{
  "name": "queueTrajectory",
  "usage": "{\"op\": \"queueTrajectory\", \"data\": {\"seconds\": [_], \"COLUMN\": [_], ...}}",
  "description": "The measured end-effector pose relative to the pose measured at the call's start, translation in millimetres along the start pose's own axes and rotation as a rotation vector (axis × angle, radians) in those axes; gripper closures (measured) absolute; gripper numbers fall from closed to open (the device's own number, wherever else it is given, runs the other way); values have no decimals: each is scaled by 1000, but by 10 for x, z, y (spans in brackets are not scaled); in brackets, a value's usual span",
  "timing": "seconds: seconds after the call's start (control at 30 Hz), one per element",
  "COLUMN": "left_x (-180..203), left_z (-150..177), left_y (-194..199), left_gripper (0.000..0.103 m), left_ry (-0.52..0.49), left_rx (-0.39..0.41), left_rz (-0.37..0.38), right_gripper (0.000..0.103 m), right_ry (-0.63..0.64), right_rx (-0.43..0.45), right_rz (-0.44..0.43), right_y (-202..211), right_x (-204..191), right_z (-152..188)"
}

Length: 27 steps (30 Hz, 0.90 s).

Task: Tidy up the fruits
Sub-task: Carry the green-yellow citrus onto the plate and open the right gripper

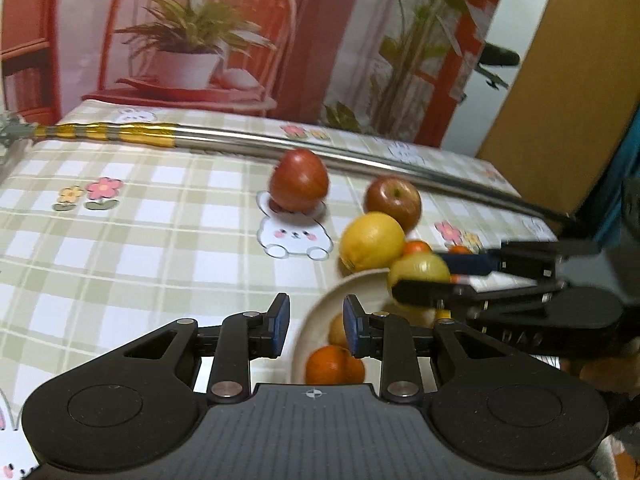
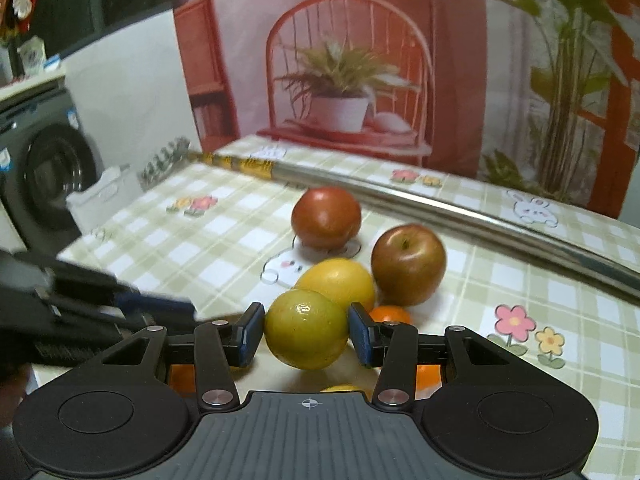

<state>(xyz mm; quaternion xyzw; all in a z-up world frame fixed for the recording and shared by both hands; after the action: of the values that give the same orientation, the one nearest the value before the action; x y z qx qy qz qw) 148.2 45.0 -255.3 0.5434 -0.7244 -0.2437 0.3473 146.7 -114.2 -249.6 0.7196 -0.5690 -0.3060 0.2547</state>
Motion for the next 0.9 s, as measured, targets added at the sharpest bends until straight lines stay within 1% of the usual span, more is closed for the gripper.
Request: {"op": "queueTrajectory", "data": {"seconds": [0.2, 0.27, 0.57, 0.77, 0.83, 0.9], "left_x": [-84, -88, -119, -119, -113, -100], "left_z": [-11, -6, 12, 12, 14, 14], "left_y": [84, 96, 117, 116, 112, 108], "left_gripper": [70, 64, 63, 63, 63, 63], "left_ry": [34, 36, 40, 40, 38, 35], "left_rx": [20, 24, 29, 27, 26, 23], "left_rz": [-18, -20, -19, -20, -18, -14], "right_gripper": [61, 61, 61, 60, 57, 56], "right_ry": [18, 19, 35, 31, 27, 18], "right_rx": [-44, -53, -86, -84, -72, -58], "right_rz": [16, 20, 42, 44, 40, 32], "right_y": [-104, -131, -236, -239, -220, -185], "right_x": [-76, -99, -158, -152, -149, -144], "right_z": [53, 57, 80, 79, 70, 56]}}
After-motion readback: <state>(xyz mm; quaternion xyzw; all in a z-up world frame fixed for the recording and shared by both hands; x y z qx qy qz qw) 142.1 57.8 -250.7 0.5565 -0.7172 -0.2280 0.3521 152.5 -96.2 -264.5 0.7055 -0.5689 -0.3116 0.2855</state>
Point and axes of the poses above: each gripper's, at about its wrist camera, not at the fingertips, and y roughly against the way its jaws point, x to its right, z to its underside, the point moved 2 cm from there along -y, roughly the way its jaws point, and after that the axes turned 5 degrees about -x, right-handed, at the moved point
